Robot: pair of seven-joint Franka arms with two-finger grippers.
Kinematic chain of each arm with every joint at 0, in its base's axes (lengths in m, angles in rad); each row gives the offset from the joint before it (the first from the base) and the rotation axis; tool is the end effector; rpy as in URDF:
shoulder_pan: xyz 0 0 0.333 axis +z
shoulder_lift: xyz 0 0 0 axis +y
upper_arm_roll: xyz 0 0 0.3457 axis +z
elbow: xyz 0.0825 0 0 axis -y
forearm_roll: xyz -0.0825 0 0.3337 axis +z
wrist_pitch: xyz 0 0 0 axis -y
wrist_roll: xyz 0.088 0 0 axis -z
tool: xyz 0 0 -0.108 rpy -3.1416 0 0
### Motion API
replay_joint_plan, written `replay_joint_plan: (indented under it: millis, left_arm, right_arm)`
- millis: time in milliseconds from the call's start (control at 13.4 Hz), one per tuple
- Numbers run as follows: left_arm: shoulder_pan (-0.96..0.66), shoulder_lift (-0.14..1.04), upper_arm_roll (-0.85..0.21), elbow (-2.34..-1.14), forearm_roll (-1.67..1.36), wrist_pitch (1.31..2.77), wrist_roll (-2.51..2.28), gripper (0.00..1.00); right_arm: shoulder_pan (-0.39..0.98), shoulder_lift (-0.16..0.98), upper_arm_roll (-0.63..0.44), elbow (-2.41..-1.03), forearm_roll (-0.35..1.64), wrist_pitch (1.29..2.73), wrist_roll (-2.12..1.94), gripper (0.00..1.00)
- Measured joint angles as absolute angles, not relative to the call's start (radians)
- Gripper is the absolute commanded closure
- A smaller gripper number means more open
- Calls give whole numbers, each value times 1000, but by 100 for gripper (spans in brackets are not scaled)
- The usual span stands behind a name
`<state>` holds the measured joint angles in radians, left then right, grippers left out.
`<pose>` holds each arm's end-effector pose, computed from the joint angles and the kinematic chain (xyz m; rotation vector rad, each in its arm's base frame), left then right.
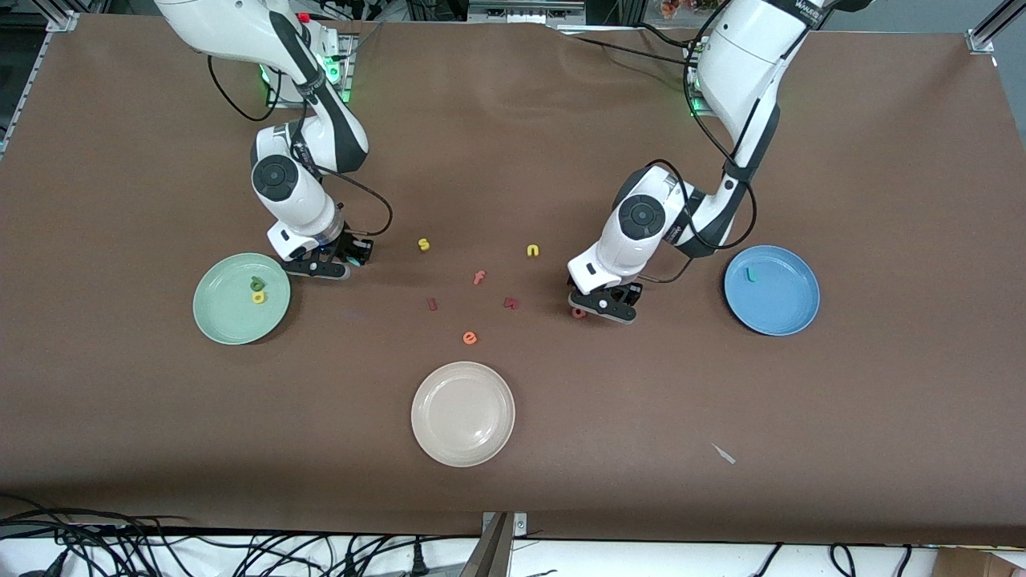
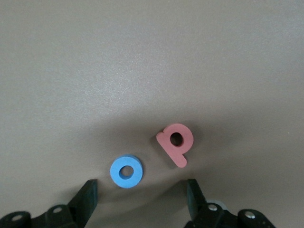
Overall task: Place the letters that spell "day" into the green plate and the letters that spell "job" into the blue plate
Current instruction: 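Grasp the cyan y with the right gripper while the left gripper reaches the o, then carry the y to the green plate while the left gripper carries the o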
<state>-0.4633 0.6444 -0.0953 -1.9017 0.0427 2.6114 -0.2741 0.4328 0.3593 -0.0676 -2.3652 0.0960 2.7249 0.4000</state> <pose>0.5320 -0.3266 0.2294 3.0475 -0.4600 0.0760 0.4658 0.1745 0.2484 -3.1213 0.1847 0.0057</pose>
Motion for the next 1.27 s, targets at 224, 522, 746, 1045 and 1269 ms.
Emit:
replay_joint_plan:
  millis: [224,522,746,1045,1269]
  left_arm:
    - [-463,644,-92,-1894,44,2612,-272,55]
    - [-463,644,-92,-1891,44,2611,-272,24]
    - [-463,652,-88,-1878,44,2612,-272,23]
    - [-463,659,-83,-1870,44,2612,-272,49]
    - [-463,659,-71,-1863,44,2612,-255,53]
  right_arm:
    - [433,359,-68,-2365,96,2725,400,66]
    - [433,359,-68,-2365,96,2725,400,71]
    - [433,359,-68,-2365,96,2725,400,74]
    - [433,359,-68,-2355,96,2718,400,76]
    - [433,355,-70,-2287,96,2599,400,76]
